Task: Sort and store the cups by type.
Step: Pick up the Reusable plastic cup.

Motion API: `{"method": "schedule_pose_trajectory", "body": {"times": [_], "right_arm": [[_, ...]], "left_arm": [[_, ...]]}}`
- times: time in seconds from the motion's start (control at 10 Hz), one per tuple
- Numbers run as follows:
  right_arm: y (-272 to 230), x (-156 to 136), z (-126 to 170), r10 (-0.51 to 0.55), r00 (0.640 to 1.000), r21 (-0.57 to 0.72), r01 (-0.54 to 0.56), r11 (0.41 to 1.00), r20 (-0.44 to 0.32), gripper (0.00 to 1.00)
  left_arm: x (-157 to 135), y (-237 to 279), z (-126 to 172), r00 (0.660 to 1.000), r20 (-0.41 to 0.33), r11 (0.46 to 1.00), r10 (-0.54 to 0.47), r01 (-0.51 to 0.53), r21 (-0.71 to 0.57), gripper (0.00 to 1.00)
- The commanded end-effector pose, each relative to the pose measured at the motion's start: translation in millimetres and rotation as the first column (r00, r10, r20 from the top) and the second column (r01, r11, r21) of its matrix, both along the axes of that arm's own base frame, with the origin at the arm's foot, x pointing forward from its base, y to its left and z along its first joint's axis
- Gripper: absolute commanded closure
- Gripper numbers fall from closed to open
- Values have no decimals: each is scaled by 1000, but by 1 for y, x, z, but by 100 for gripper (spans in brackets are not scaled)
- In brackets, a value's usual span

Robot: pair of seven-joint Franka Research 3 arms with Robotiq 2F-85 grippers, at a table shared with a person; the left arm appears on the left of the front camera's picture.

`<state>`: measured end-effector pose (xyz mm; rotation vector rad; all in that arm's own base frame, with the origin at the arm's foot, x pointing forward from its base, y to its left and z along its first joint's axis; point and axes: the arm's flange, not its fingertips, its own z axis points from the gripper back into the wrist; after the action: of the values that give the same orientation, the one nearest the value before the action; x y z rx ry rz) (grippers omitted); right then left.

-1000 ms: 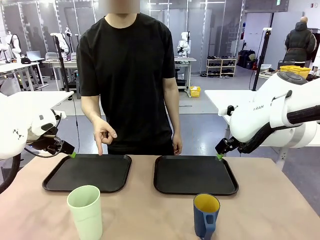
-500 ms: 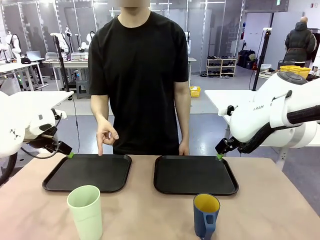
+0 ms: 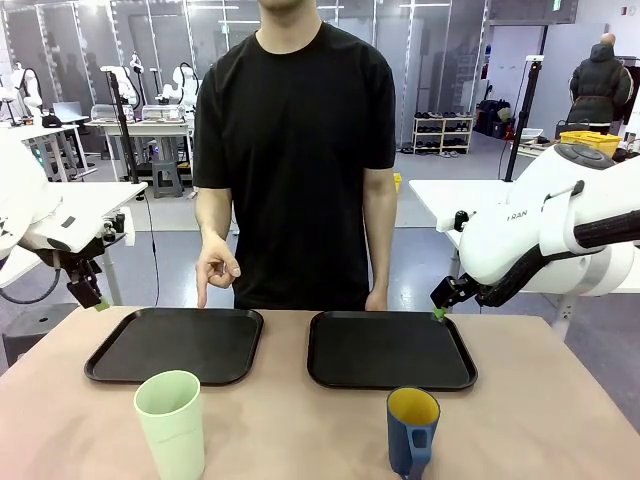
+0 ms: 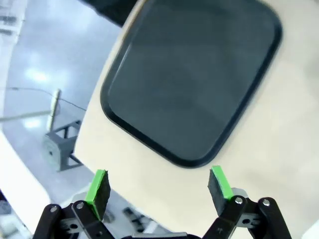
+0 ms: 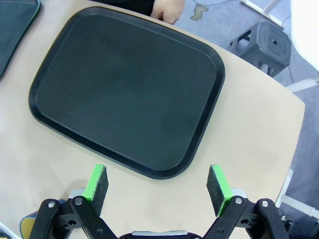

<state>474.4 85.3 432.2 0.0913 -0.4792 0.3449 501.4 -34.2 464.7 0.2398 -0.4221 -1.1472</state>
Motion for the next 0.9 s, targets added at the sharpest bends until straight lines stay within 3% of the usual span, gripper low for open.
{"method": "schedule_pose_trajectory", "body": {"times": [0.0, 0.3, 0.4, 0.8], "right_arm": [[-2, 1, 0, 3, 1000, 7, -3, 1000, 1, 0], [-2, 1, 0, 3, 1000, 7, -3, 1000, 1, 0], [-2, 1, 0, 3, 1000, 7, -3, 1000, 1, 0], [-2, 1, 0, 3, 1000, 7, -3, 1000, 1, 0]], "left_arm": [[-1, -3, 11, 987, -8, 973, -164, 163, 161, 0], [-7, -5, 9, 971, -56, 949, -233, 239, 206, 0], [-8, -2, 8, 980, -56, 953, -191, 199, 230, 0], [-4, -12, 6, 974, -35, 954, -224, 227, 196, 0]]}}
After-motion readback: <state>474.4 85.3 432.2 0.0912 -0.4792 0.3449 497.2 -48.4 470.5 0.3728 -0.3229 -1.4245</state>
